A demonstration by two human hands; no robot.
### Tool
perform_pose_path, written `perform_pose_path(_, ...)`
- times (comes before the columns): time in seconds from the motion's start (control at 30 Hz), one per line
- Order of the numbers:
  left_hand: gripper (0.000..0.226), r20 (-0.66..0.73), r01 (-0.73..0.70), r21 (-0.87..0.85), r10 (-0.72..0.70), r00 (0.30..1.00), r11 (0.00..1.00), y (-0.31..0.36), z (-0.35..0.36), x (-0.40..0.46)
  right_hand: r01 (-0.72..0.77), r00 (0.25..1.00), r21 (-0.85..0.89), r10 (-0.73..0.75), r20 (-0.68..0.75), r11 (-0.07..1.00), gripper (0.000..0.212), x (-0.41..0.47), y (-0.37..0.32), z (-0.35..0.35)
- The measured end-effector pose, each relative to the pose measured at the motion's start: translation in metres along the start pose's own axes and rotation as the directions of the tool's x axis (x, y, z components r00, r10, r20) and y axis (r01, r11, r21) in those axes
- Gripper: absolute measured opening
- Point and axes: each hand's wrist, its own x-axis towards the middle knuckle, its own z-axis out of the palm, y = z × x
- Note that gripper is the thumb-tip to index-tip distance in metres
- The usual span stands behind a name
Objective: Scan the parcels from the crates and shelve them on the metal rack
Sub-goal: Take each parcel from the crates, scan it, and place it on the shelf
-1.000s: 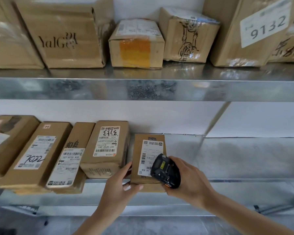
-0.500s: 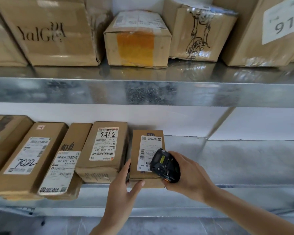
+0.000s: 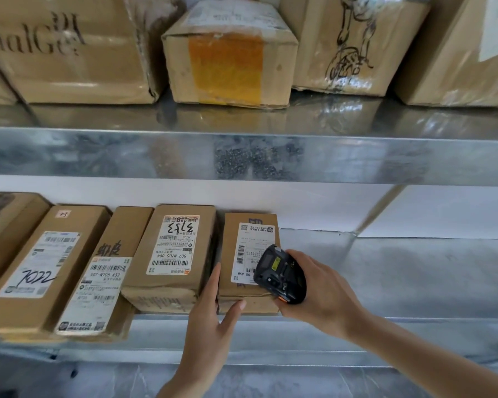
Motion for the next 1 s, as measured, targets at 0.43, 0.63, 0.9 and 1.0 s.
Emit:
perform_pose_path(0.43, 0.080, -0.001, 0.014, -0.051, -0.014, 1.000, 0.999, 0.003, 0.004, 0.009, -0.018, 0.999, -0.017, 0.017, -0.029, 1.000, 0.071, 0.006, 0.004, 0.002)
perform_pose_path(0.63, 0.081, 0.012, 0.014, -0.028, -0.014, 1.000, 1.000, 0.005, 0.003, 0.006, -0.021, 0.999, -0.024, 0.020, -0.026, 0.999, 0.070, 0.003, 0.002, 0.002)
perform_pose_path(0.9, 0.080, 0.016, -0.020, -0.039, 0.021, 1.000, 0.999, 0.016, -0.008, -0.005, -0.026, 0.999, -0.045, 0.024, -0.042, 0.999, 0.074, -0.019, -0.006, -0.002)
perform_pose_path(1.0, 0.080, 0.015, -0.040, -0.071, 0.041, 0.999, 0.997, 0.021, -0.013, -0.013, -0.021, 0.998, -0.046, 0.018, -0.064, 0.999, 0.076, -0.030, -0.013, -0.006)
